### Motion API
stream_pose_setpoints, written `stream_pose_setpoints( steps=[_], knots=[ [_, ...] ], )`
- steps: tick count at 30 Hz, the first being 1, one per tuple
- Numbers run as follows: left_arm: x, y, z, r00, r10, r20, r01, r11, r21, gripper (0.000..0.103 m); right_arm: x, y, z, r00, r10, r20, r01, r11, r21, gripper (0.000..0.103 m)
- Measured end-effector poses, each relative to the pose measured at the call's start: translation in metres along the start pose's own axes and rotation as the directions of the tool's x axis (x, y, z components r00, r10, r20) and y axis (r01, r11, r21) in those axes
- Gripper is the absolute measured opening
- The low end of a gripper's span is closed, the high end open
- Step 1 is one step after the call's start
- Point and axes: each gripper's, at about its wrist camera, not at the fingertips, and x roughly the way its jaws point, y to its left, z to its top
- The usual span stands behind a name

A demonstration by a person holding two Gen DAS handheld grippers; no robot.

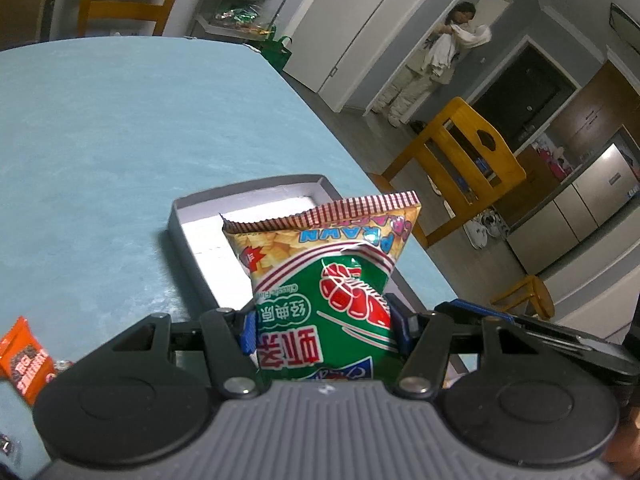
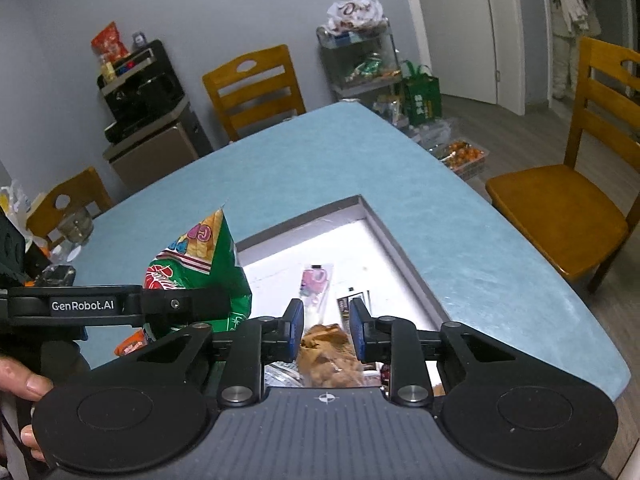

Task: Organize snacks
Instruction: 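Open both tools to drop the peanut pack and chip bag into the box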

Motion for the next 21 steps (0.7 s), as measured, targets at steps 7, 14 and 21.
stream_pose_setpoints(
  steps=[7, 14, 21],
  knots=[
    [0.025, -0.010, 0.006, 0.998, 0.017, -0.057, -0.014, 0.999, 0.044, 0.058, 0.000, -0.011, 0.001, 1.000, -0.006, -0.002, 0.006, 1.000, 0.009, 0.028],
    [0.059, -0.022, 0.021, 0.994, 0.058, -0.092, -0.046, 0.991, 0.127, 0.064, 0.002, -0.013, 0.001, 1.000, -0.005, -0.008, 0.005, 1.000, 0.006, 0.029],
    [0.058, -0.030, 0.021, 0.993, 0.113, -0.037, -0.104, 0.976, 0.191, 0.091, 0.003, -0.018, 0.002, 1.000, -0.015, -0.003, 0.015, 1.000, 0.023, 0.033]
  ],
)
